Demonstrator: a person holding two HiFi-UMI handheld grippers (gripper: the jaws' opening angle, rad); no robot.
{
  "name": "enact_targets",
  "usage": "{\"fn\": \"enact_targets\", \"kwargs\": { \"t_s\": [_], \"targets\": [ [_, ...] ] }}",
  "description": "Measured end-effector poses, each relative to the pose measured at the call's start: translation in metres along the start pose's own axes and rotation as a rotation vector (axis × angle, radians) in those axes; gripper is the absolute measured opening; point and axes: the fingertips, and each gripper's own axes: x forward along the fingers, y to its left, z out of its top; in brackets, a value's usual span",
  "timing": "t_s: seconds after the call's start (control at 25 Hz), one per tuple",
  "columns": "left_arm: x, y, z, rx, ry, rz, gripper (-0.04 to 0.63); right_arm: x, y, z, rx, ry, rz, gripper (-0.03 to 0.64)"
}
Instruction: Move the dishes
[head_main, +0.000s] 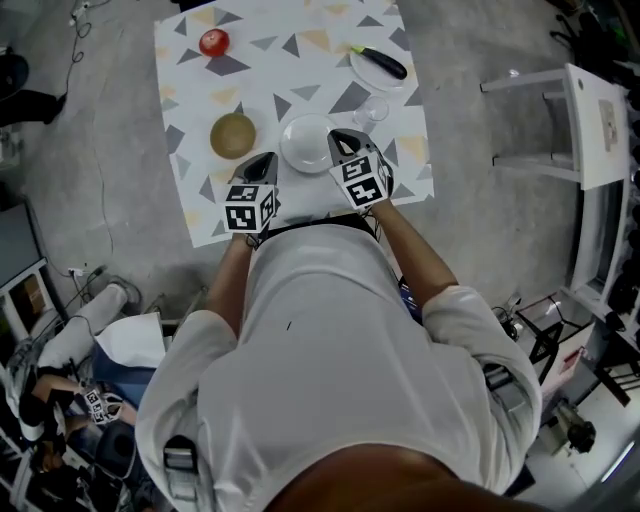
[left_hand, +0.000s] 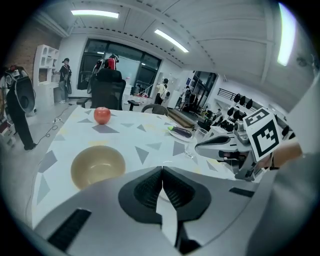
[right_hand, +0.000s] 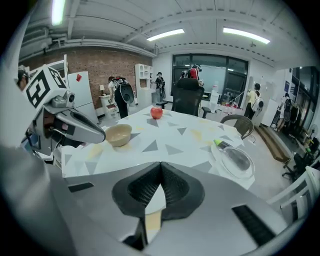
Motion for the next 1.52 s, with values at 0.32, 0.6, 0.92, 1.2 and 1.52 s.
{"fn": "enact_targets", "kwargs": {
  "t_s": [0.32, 0.6, 0.92, 1.2, 1.52],
  "targets": [
    [0.001, -0.016, 0.034, 0.052, -0.058, -0.029, 0.02, -0.032, -0.01, 0.022, 0.051, -0.092, -0.027, -0.003],
    [-0.012, -0.026, 0.076, 0.073, -0.161, -0.027, 0.02, -0.054, -0.01, 0.065, 0.031, -0.198, -0.027, -0.003],
    [-0.057, -0.04, 0.149, 0.112, -0.379, 0.003, 0.02, -0.102, -0.027, 0.133, 0.037, -0.391, -0.082, -0.003],
    [-0.107, -0.056, 0.211, 0.221, -0.562, 0.073, 0.02, -0.141, -0.043, 0.177, 0.038, -0.532, -0.135, -0.003],
    [-0.119, -0.059, 0.218, 0.203, -0.591, 0.064, 0.02, -0.149, -0.048, 0.182, 0.04, -0.55, -0.142, -0.003]
  ]
}}
